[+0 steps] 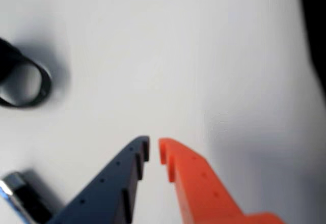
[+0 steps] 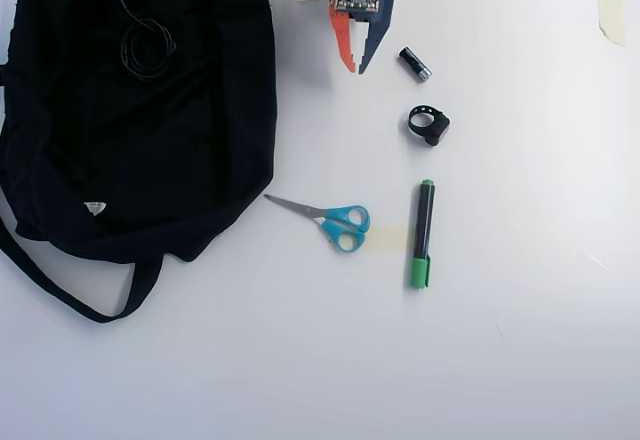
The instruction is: Put the cable into the black bag
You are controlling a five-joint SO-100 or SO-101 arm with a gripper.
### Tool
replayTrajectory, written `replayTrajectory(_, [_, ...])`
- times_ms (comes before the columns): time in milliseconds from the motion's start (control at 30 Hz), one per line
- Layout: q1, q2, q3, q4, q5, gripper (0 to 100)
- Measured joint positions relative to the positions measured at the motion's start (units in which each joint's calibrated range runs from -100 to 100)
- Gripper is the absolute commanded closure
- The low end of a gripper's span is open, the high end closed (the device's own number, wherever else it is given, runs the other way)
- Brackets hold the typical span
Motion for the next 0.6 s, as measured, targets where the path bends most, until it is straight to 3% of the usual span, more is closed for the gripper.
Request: replayTrajectory(600, [-4.6, -1.9, 10.1, 2.1, -0.1, 98])
